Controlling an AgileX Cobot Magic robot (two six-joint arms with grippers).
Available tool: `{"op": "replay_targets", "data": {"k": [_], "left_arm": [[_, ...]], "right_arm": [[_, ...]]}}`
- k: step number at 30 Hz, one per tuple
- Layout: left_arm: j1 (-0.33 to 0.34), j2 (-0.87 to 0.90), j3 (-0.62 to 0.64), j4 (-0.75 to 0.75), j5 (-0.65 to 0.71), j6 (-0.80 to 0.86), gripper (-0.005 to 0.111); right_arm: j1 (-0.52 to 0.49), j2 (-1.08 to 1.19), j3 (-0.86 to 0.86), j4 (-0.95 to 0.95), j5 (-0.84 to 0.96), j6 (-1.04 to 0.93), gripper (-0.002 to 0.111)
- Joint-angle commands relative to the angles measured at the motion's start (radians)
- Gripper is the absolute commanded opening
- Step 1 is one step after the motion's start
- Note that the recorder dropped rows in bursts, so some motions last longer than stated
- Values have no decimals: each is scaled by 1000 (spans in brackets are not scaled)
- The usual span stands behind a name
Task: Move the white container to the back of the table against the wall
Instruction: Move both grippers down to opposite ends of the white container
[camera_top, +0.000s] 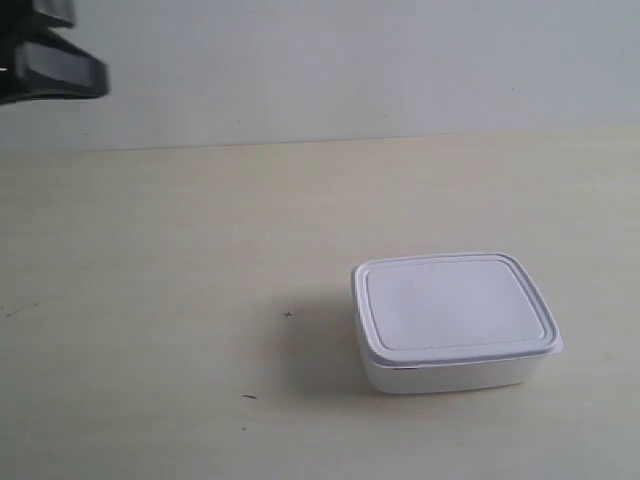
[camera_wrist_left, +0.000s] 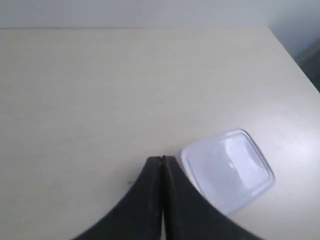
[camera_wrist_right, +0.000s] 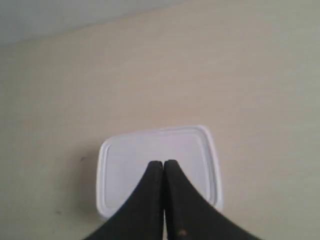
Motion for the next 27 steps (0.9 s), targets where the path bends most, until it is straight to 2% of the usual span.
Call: {"op": "replay_targets", "data": {"k": [1,4,5,9,12,17,21,27], "left_arm": [[-230,135,-61,-9,39,-56,0],[-407,222,-61,-11,27,-103,0],[-444,241,-61,-14,18,-120,0],[-572,306,-61,-34,-6,-127,0],[-632,350,-61,-67,-26,-127,0],[-681,429,-61,-92,-79,-127,0],[-682,505,-61,-104,-109,-127,0],[-682,617,-61,-104,-134,-127,0]], "right_arm": [[-6,207,-60,250,145,-252,0],[-6,304,-60,242,237,-309,0],[-6,310,-60,240,242,-321,0],[-6,308,-16,194,261,-326,0],[-6,308,62,159,261,-336,0],[-6,312,210,193,155,-352,0],[-6,345,301,230,52,-363,0],[-6,458,326,249,-32,-391,0]]}}
